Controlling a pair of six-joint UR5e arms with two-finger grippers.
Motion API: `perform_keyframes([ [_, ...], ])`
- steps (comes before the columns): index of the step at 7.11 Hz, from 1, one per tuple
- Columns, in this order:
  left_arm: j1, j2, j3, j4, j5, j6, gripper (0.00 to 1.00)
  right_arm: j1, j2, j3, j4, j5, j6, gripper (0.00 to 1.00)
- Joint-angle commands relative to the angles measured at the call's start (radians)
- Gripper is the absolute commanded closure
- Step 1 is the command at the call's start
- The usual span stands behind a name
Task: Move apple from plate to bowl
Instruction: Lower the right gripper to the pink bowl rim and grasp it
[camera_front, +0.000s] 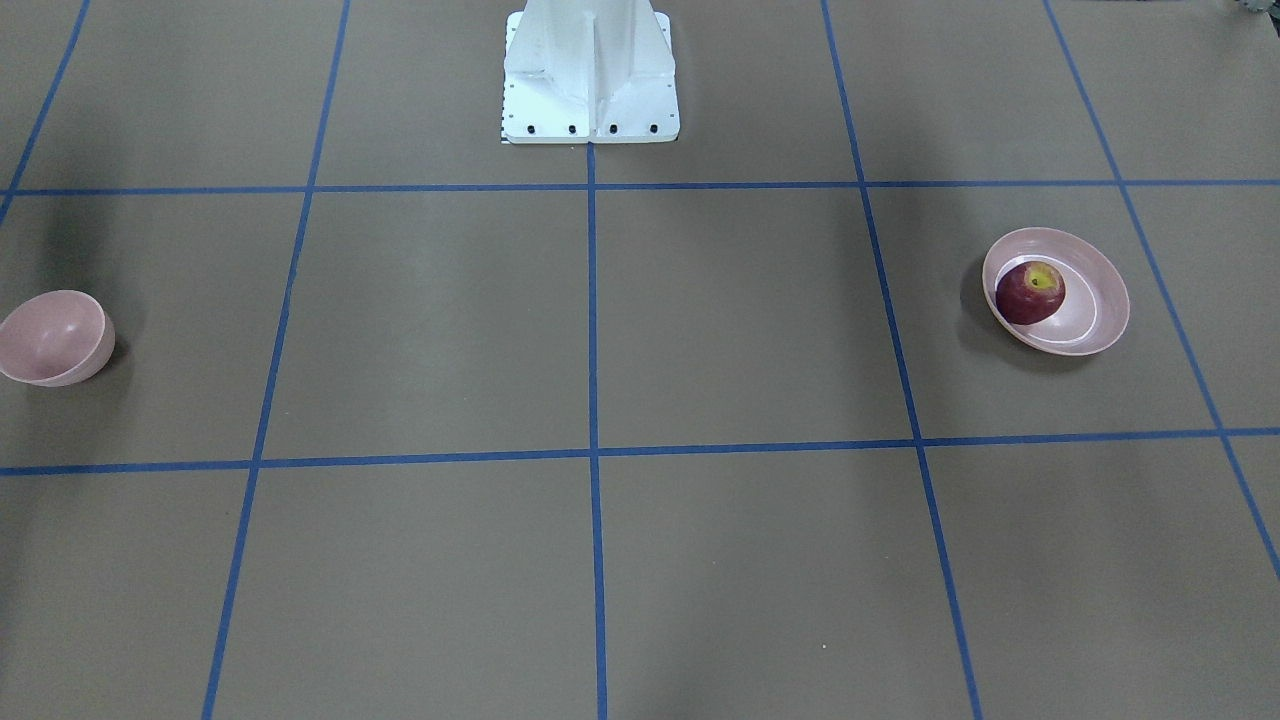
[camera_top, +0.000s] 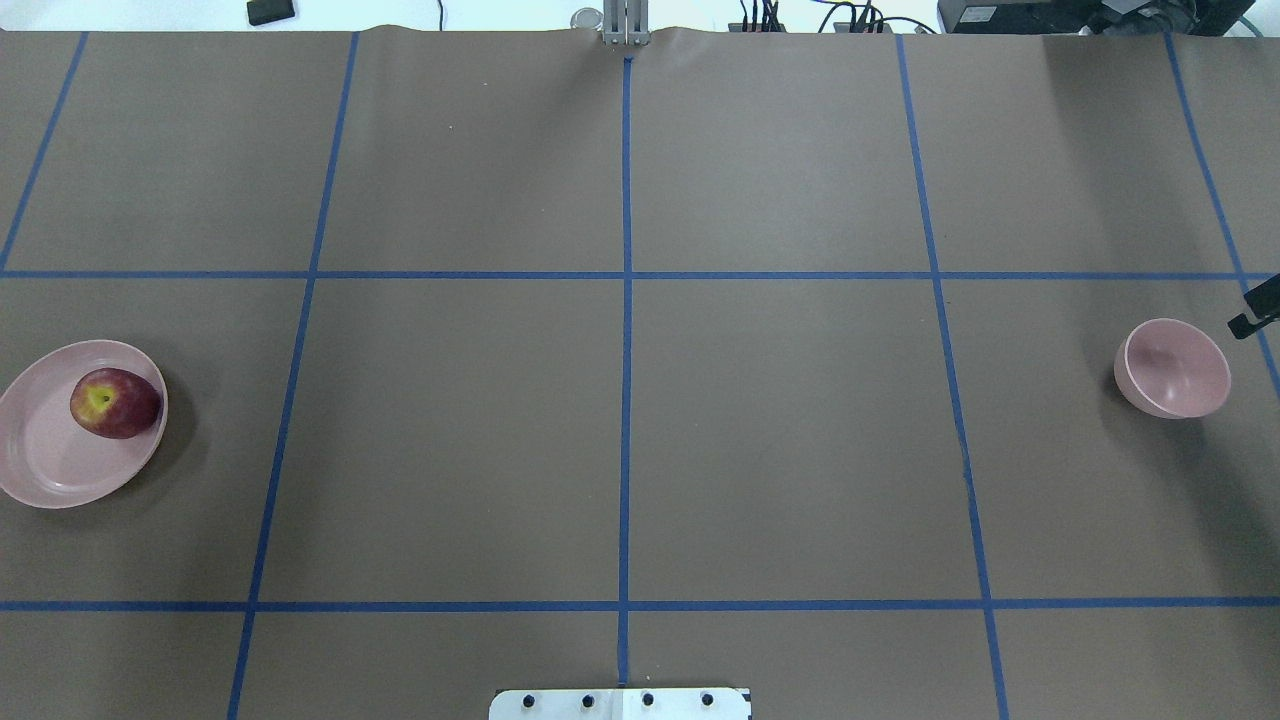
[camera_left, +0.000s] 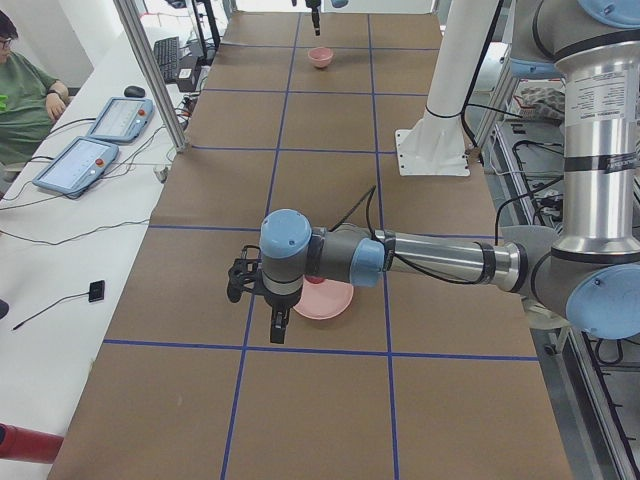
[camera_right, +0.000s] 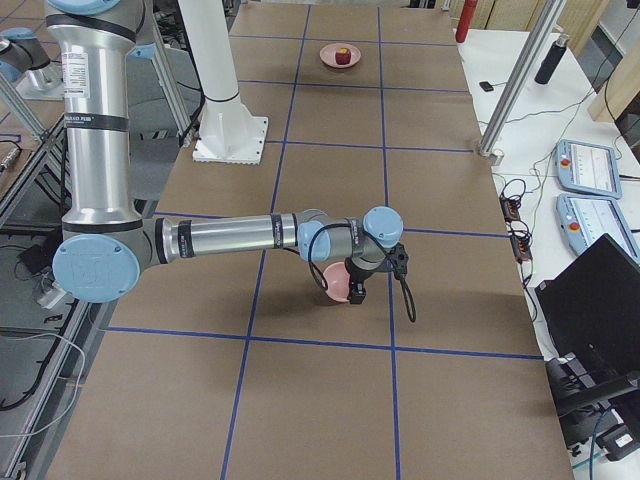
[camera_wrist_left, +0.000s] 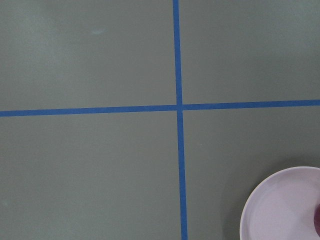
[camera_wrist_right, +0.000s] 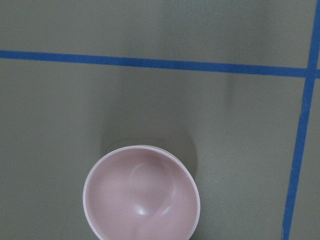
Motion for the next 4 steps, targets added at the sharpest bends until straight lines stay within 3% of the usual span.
perform_keyframes([
  [1, 0.000, 0.000, -0.003, -0.002, -0.002, 0.000, 0.01, -0.034, 0.000, -0.139, 0.142, 0.002, -0.005, 0.00],
  [2, 0.000, 0.000, -0.005, -0.002, -0.002, 0.000, 0.01, -0.065, 0.002, -0.187, 0.211, 0.003, 0.001, 0.00],
  [4, 0.000, 0.000, -0.011, -0.002, -0.002, -0.003, 0.01, -0.088, 0.010, -0.190, 0.222, 0.007, 0.001, 0.00],
])
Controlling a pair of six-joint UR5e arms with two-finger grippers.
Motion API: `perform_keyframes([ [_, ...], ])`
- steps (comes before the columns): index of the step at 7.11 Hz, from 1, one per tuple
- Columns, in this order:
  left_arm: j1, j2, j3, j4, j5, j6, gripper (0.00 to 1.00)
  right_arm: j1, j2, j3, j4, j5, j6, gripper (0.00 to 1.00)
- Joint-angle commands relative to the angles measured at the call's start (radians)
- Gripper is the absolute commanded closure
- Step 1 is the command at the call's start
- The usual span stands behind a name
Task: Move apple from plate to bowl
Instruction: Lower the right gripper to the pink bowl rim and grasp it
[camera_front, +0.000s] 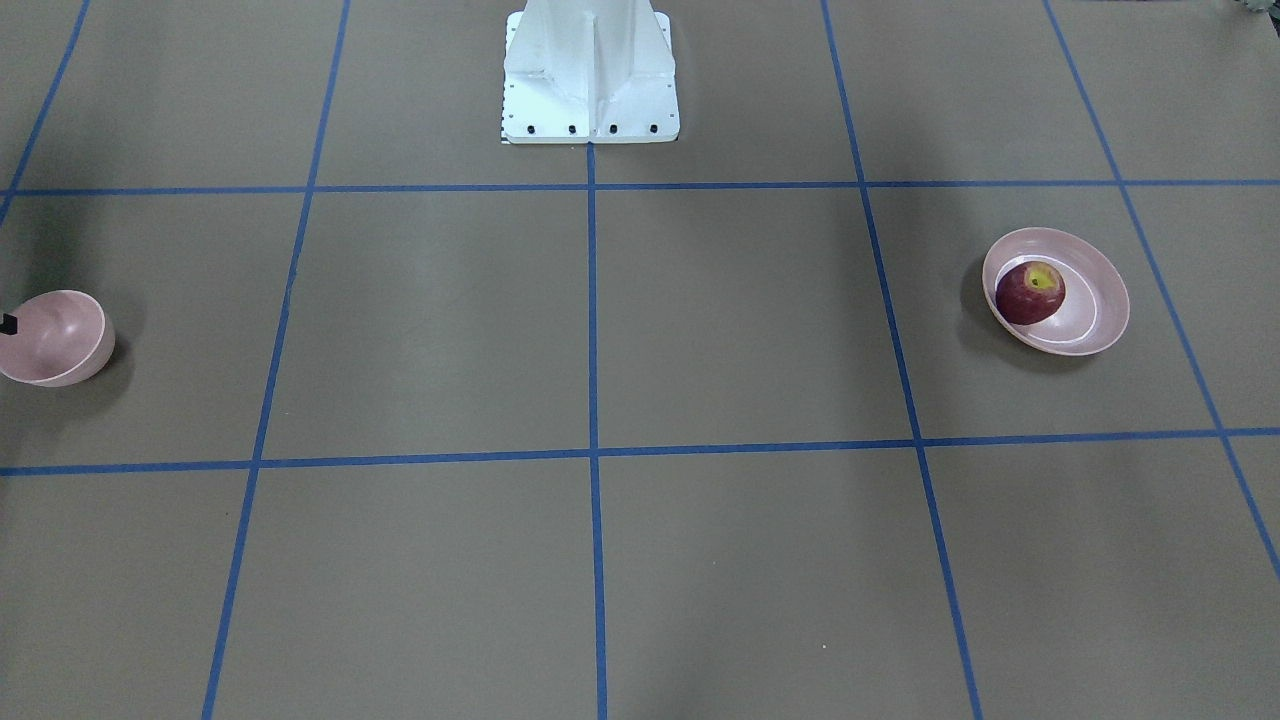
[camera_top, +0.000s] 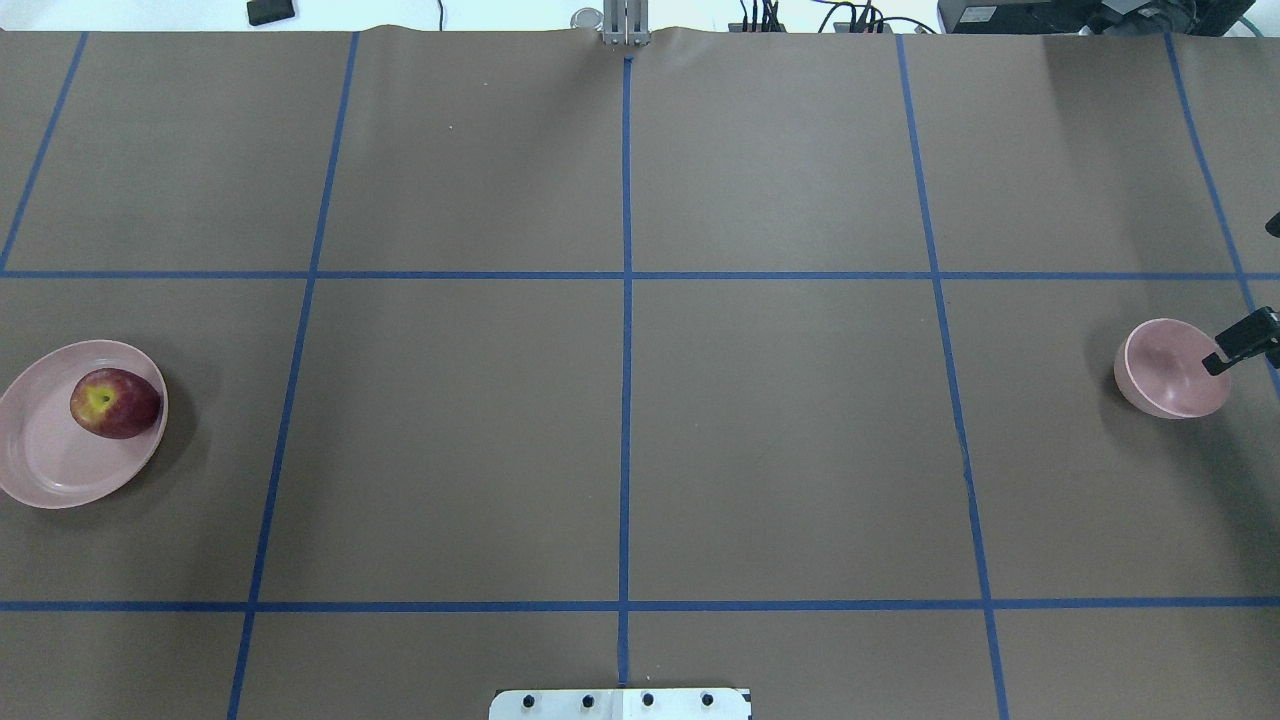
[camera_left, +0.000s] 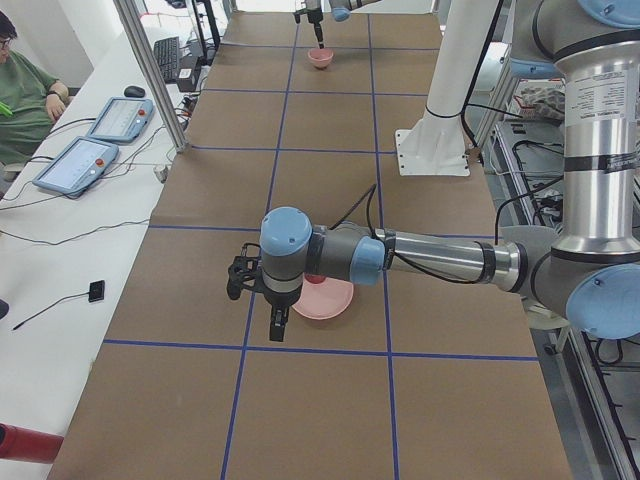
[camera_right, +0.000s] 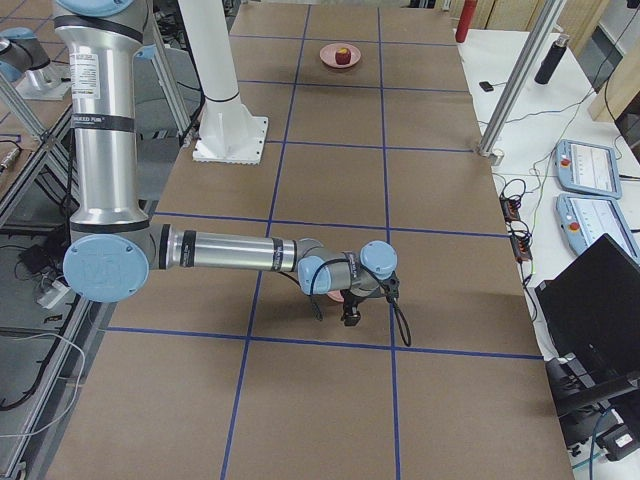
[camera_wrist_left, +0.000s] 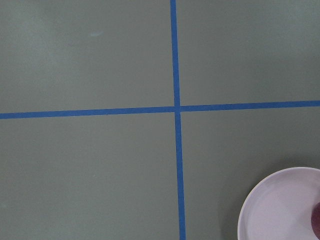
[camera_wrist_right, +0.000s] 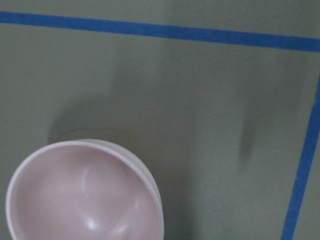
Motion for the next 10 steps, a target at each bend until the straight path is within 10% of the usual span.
perform_keyframes([
  [1, 0.000, 0.000, -0.005, 0.000, 0.000, -0.002, 0.01, -0.026, 0.005, -0.013, 0.015, 0.001, -0.003, 0.00],
  [2, 0.000, 0.000, -0.006, -0.006, 0.000, -0.002, 0.01, -0.032, 0.005, -0.011, 0.015, 0.001, 0.000, 0.13],
  [3, 0.000, 0.000, -0.008, -0.006, 0.000, -0.002, 0.01, -0.033, 0.005, -0.011, 0.041, 0.001, -0.004, 0.98],
  [10, 0.125, 0.000, -0.017, -0.156, -0.038, -0.198, 0.02, 0.096, 0.097, 0.082, 0.064, 0.256, 0.297, 1.00],
])
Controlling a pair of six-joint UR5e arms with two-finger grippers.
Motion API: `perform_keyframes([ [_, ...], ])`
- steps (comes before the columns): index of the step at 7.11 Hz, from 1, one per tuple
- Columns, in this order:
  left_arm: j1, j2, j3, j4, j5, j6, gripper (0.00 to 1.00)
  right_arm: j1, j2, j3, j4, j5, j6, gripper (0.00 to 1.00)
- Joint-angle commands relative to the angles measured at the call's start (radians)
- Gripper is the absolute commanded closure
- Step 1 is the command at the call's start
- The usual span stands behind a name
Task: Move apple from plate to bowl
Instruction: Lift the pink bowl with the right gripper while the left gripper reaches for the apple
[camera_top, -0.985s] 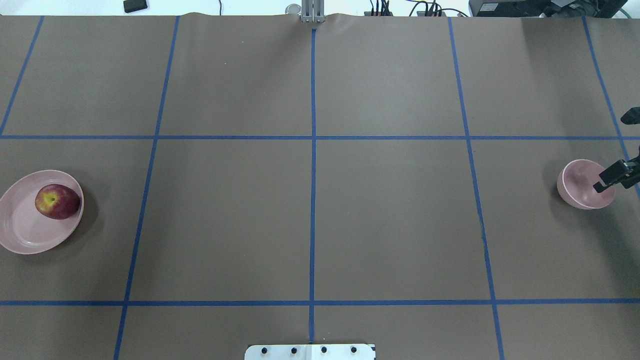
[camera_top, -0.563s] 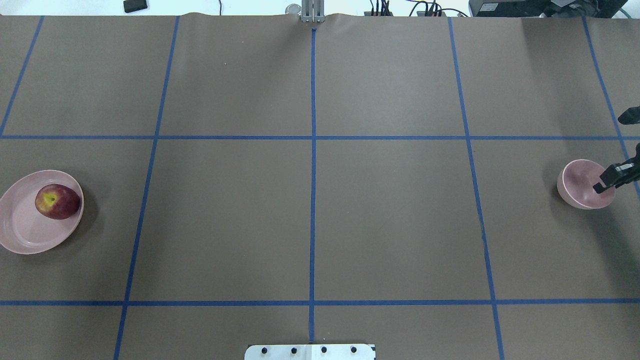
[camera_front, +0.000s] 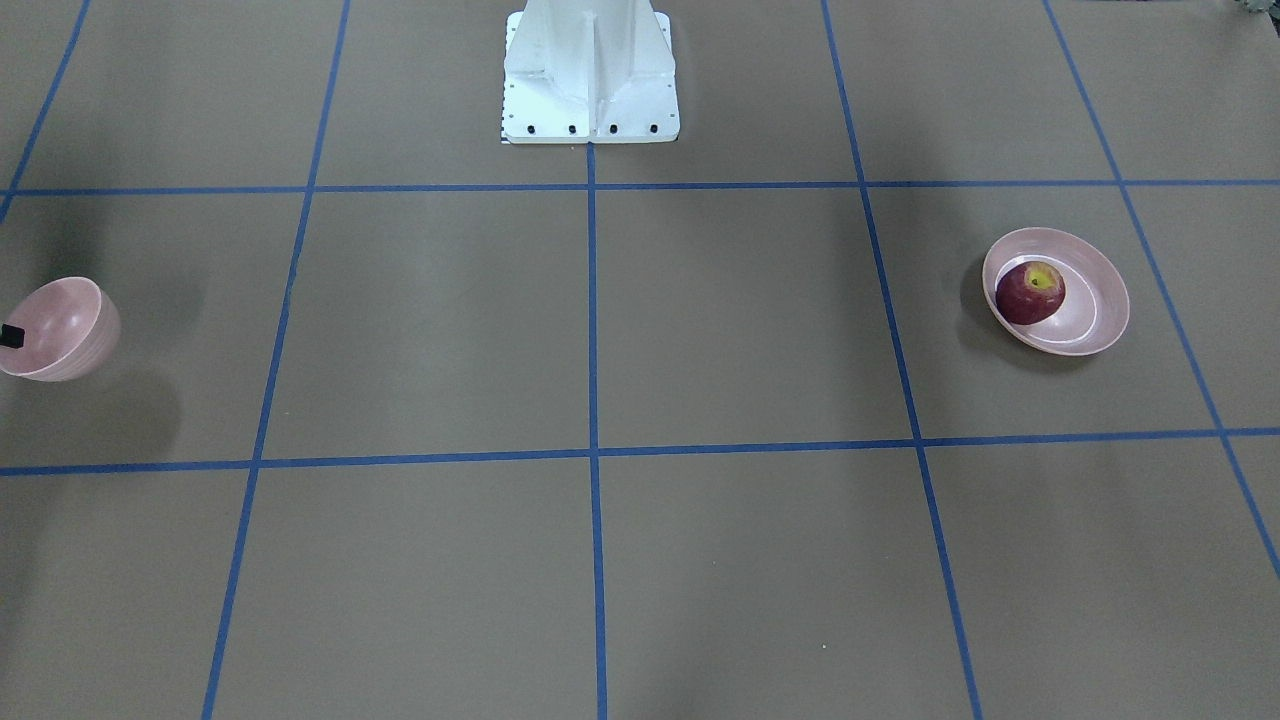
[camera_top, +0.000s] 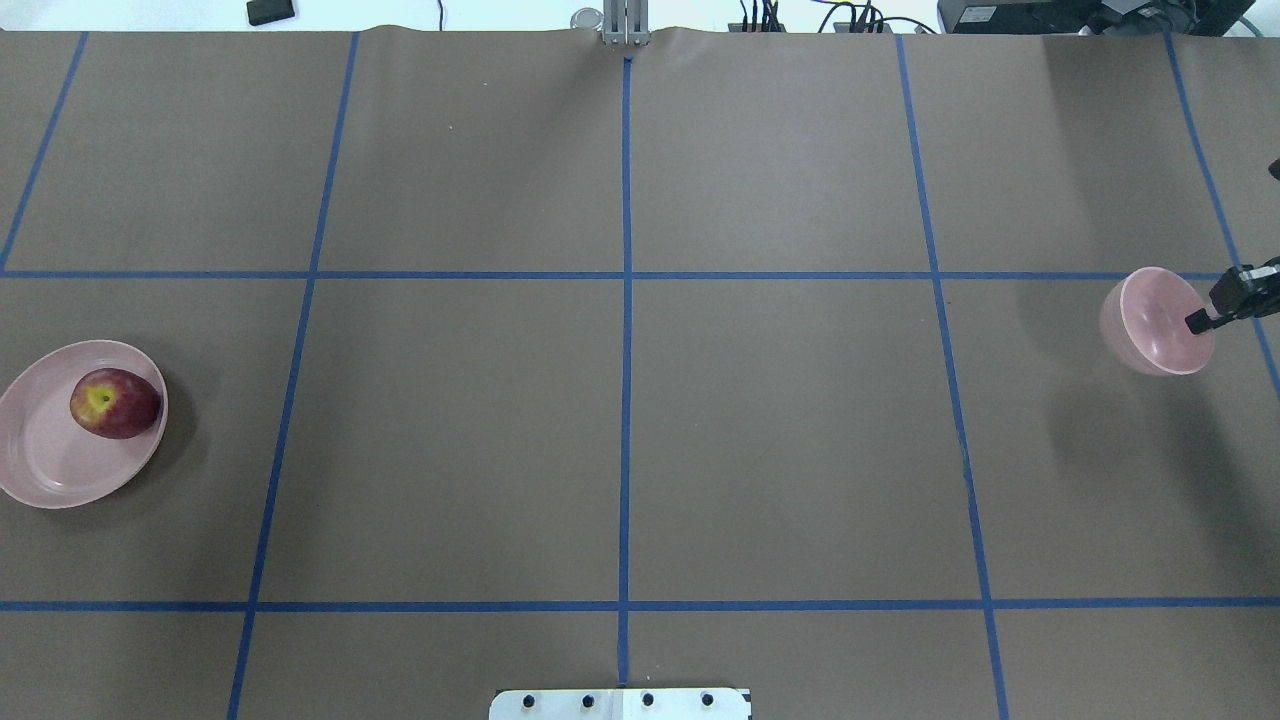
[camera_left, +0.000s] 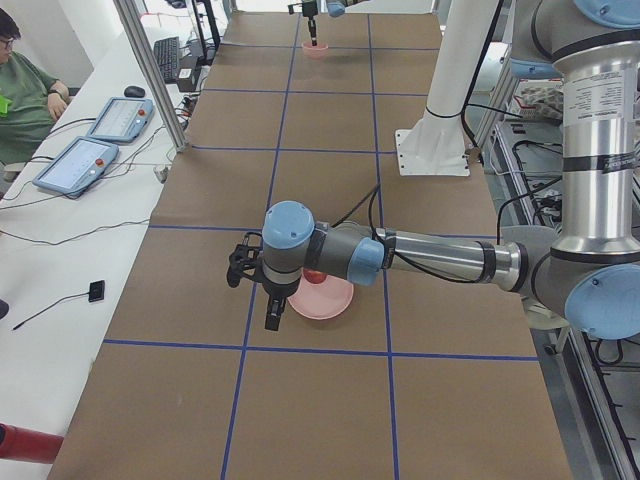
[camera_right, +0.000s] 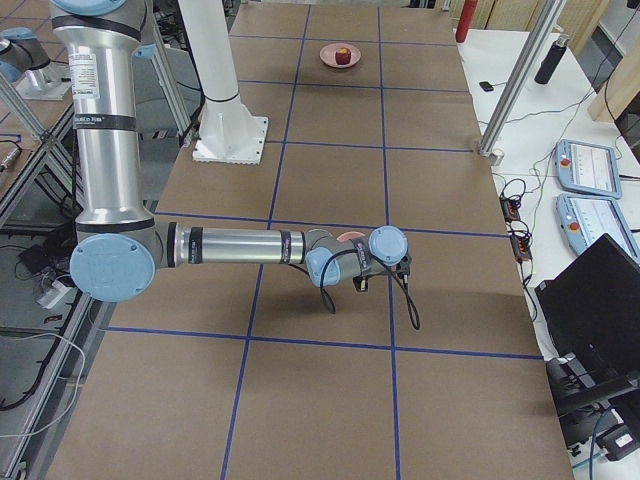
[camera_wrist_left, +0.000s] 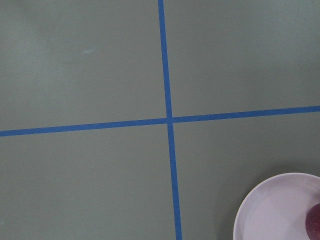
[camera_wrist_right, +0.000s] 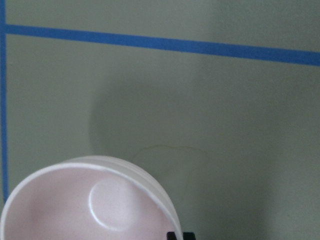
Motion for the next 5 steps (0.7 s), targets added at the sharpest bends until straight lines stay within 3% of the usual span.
perform_keyframes([
  [1, 0.154, -0.002, -0.009, -0.116, 0.004, -0.250, 0.02, 0.028, 0.066, 0.063, -0.004, 0.033, 0.220, 1.00],
  [3, 0.255, 0.003, -0.050, -0.132, 0.010, -0.416, 0.02, 0.028, 0.129, 0.106, -0.004, 0.028, 0.417, 1.00],
  [5, 0.354, 0.012, -0.087, -0.149, 0.080, -0.532, 0.02, -0.016, 0.201, 0.138, -0.004, -0.022, 0.564, 1.00],
])
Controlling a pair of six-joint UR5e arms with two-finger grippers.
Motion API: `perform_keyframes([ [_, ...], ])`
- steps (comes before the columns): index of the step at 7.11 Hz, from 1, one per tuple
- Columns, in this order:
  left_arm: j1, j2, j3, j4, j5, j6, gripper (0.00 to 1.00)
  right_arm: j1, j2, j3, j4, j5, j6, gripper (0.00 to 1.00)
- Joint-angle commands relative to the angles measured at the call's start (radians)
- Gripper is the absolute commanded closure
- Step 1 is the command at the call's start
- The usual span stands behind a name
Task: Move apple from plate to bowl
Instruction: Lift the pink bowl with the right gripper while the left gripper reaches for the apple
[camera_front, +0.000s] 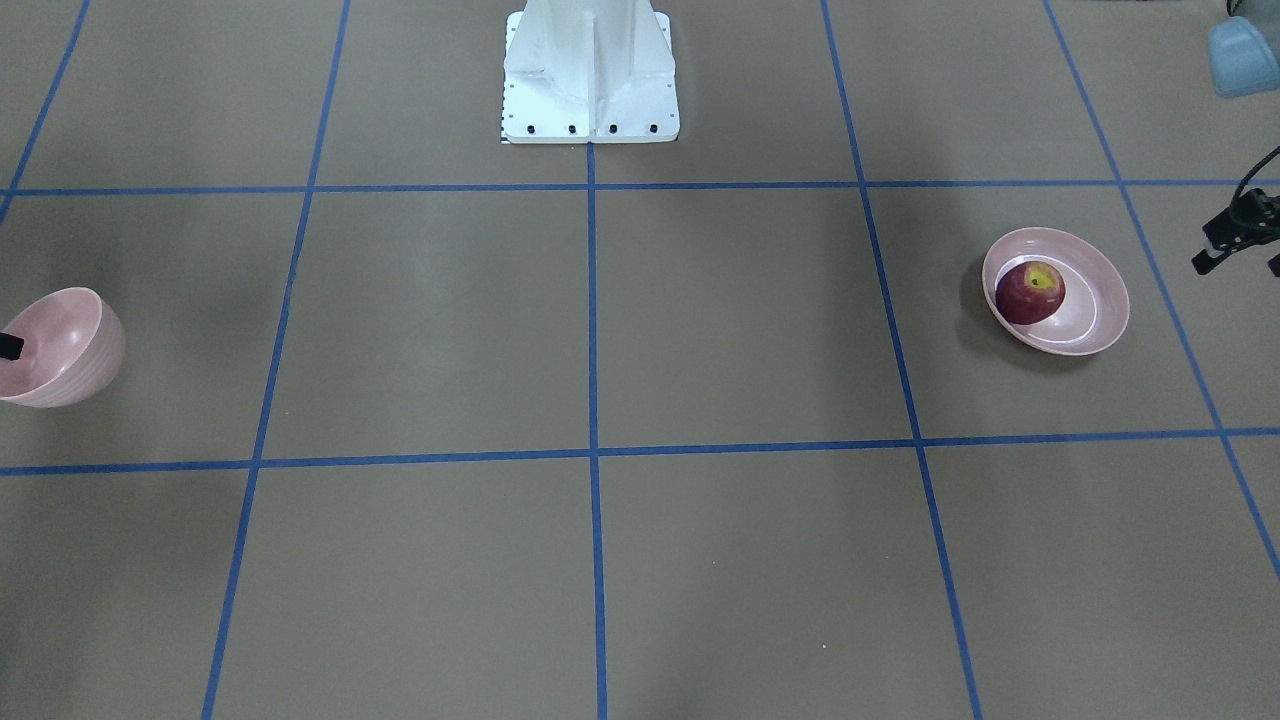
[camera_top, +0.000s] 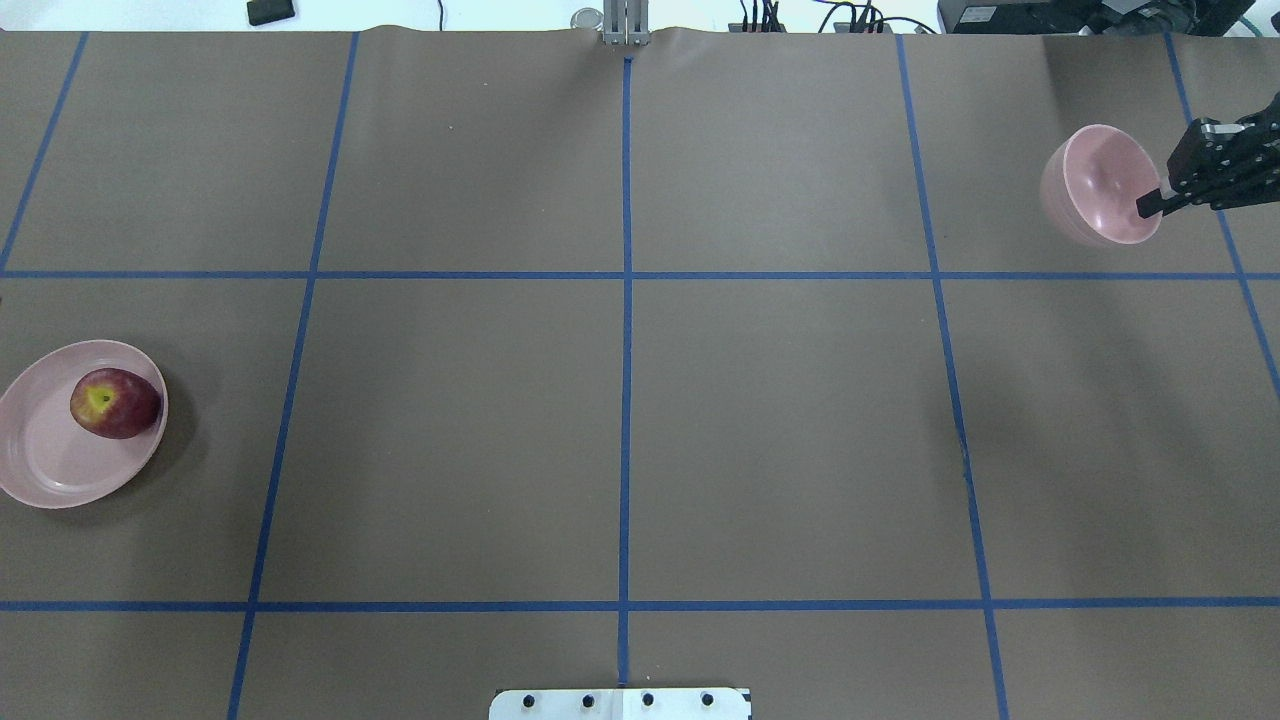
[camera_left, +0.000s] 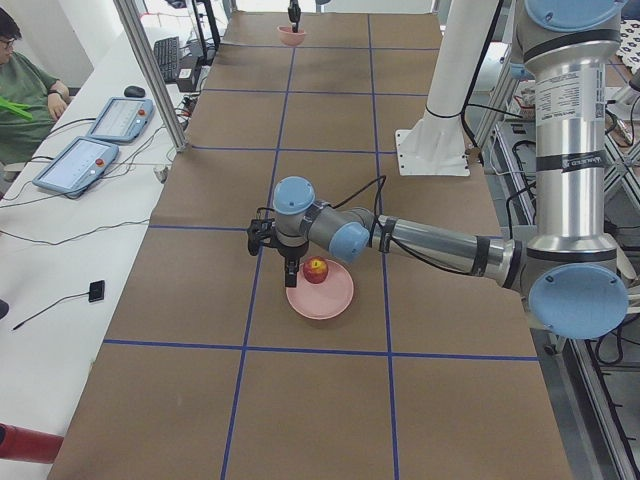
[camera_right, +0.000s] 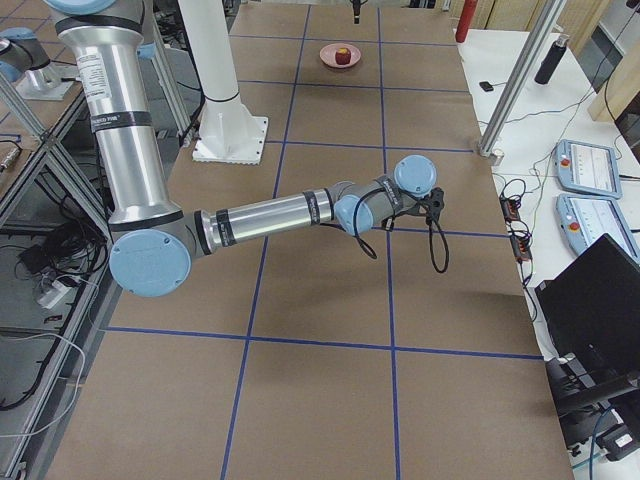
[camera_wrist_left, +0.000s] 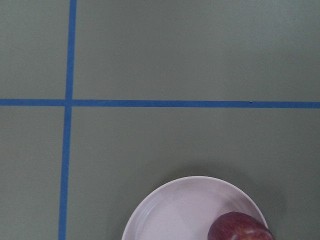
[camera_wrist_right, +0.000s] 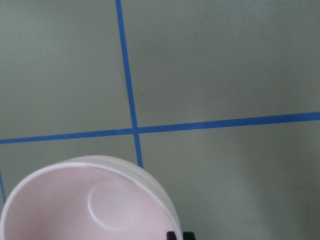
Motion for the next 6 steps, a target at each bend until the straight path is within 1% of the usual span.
perform_keyframes([
  [1, 0.085, 0.005, -0.019, -0.030, 0.042, -0.111, 0.02, -0.079, 0.083, 0.040, 0.000, -0.081, 0.192, 1.00],
  [3, 0.171, 0.002, -0.019, -0.074, 0.113, -0.214, 0.02, -0.140, 0.155, 0.043, 0.000, -0.130, 0.312, 1.00],
  [5, 0.239, 0.002, -0.013, -0.079, 0.162, -0.234, 0.02, -0.211, 0.190, 0.065, 0.000, -0.187, 0.382, 1.00],
  [6, 0.262, -0.001, -0.008, -0.079, 0.164, -0.234, 0.02, -0.234, 0.201, 0.074, 0.000, -0.201, 0.415, 1.00],
])
